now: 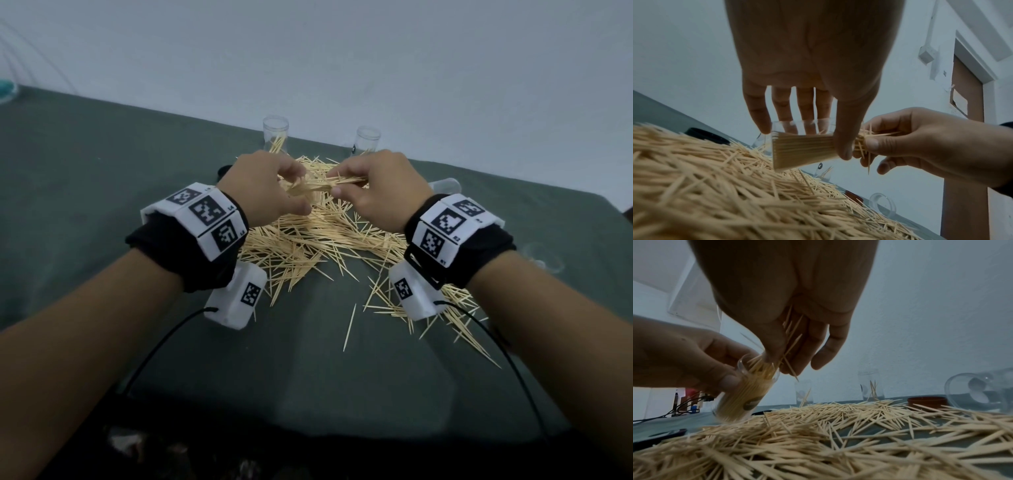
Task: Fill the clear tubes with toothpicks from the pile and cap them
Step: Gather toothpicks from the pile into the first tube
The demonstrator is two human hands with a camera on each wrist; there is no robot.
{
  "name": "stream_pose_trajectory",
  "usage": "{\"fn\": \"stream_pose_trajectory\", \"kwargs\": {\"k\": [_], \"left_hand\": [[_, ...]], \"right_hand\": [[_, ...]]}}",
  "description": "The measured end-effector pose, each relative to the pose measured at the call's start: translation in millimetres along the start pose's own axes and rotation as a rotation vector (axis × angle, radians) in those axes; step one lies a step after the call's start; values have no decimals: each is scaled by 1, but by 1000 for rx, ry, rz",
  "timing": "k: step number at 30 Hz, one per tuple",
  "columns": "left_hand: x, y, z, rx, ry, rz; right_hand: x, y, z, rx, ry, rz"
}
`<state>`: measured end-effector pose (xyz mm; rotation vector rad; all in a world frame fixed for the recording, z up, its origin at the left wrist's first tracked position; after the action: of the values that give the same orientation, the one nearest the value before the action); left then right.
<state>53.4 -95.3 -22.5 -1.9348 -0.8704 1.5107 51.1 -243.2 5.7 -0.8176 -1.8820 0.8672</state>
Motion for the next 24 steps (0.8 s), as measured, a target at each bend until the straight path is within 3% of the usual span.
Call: {"fn": "stream_pose_trajectory", "kwargs": {"k": [14,24], "left_hand": [[8,-2,-2,-17,-57,-1],[-11,7,5,52,43,41]], "right_hand": [[-3,2,2,34,23,-27],[-11,8,4,48,40,-4]]}}
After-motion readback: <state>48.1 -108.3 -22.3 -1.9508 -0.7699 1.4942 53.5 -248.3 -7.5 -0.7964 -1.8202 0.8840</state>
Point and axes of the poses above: each hand's wrist, its own z-axis away from the middle knuckle, its own y-axis out of the palm, x = y × z, the point moved 9 cm from there along -z, towards the middle knuckle, and after that the axes turned 12 degrees about -x, right-handed, at the moved point
